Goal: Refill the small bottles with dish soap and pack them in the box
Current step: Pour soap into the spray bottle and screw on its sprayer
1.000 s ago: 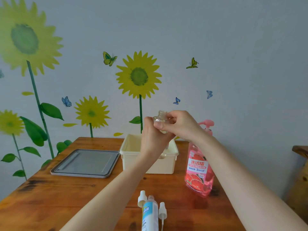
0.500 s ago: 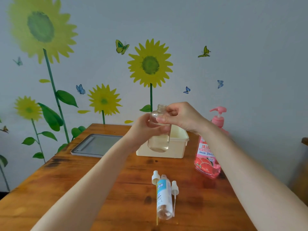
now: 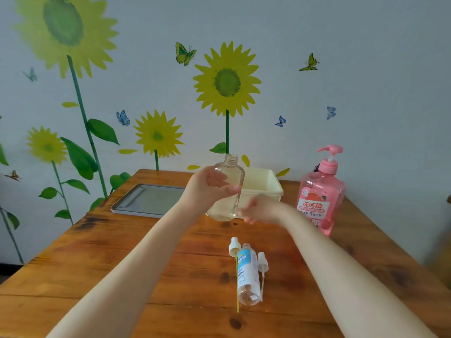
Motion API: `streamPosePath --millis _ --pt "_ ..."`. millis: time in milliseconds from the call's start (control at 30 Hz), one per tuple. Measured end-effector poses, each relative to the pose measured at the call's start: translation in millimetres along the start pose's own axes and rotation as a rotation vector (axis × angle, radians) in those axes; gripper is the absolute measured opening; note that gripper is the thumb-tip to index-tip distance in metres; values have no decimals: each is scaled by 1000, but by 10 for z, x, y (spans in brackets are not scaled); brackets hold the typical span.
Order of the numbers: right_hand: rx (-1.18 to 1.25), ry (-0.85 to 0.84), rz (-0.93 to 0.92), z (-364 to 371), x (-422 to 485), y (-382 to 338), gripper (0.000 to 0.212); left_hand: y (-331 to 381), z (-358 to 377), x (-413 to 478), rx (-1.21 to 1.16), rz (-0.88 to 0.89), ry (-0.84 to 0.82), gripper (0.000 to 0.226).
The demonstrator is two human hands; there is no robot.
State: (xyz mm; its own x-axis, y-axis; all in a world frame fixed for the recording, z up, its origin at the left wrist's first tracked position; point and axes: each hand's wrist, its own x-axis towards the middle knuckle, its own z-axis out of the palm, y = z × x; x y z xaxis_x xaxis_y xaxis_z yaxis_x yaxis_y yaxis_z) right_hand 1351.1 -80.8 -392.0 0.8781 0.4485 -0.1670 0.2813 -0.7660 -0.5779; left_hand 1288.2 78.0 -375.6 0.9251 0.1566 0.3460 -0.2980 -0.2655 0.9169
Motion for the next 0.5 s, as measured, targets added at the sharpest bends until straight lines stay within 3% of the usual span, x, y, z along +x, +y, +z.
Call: streamPosePath --millis 67,233,367,500 --pt "-236 -88 -2 194 47 47 34 -19 5 -13 -4 1 7 34" --pt "-378 -43 26 485 137 85 59 -52 -34 -31 -5 -13 10 33" --pt "-419 -54 22 609 208 99 35 -81 -59 -35 -3 -22 -2 33" --pt "-307 16 -20 630 234 140 36 -101 -52 -26 5 -12 -3 31"
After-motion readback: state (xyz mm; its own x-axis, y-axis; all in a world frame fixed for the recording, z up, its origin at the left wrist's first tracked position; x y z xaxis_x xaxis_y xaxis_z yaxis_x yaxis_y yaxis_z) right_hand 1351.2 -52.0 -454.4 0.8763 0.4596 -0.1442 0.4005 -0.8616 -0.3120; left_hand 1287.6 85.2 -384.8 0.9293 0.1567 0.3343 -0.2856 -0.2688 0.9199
